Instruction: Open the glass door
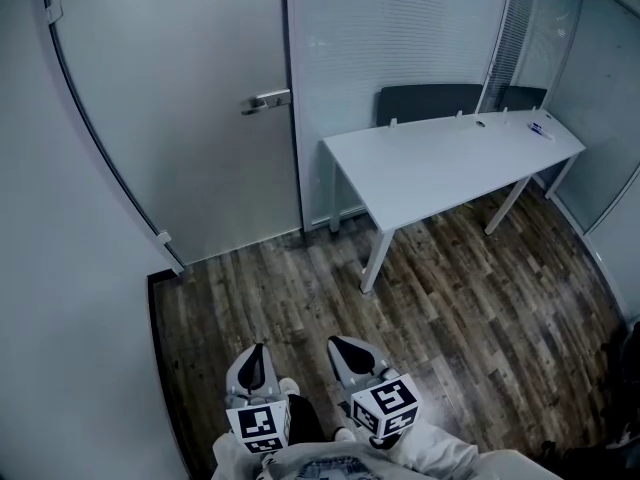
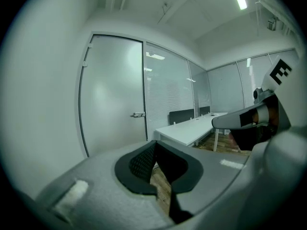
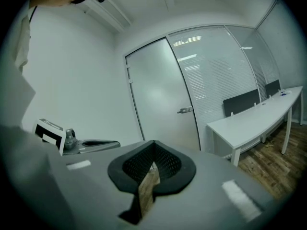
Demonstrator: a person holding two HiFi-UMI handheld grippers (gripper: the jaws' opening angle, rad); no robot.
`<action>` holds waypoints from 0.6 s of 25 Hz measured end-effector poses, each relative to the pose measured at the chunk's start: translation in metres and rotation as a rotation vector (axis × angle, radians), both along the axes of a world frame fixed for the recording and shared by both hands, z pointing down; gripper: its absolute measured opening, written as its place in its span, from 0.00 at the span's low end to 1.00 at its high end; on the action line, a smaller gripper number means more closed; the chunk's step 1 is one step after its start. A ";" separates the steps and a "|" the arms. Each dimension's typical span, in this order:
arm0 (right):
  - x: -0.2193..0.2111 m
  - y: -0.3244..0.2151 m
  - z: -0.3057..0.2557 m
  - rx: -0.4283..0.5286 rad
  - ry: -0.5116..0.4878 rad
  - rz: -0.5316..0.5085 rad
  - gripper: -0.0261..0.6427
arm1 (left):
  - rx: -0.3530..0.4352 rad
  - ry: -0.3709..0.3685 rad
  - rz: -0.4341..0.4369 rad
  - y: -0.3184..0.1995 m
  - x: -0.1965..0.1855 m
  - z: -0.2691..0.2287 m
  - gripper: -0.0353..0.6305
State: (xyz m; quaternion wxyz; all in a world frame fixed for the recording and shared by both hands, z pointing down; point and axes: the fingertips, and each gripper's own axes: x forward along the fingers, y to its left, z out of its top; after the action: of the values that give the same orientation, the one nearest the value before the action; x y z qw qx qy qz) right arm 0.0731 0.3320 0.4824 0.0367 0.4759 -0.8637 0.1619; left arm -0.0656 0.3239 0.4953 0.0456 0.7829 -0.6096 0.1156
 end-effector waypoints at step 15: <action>-0.080 -0.155 -0.011 0.004 0.011 0.049 0.05 | 0.035 0.004 0.026 -0.157 -0.084 -0.016 0.06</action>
State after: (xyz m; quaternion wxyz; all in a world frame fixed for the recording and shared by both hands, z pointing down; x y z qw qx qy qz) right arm -0.0065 0.1769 0.4713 0.0365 0.4981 -0.8518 0.1583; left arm -0.1499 0.1672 0.4791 0.0317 0.7917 -0.6012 0.1038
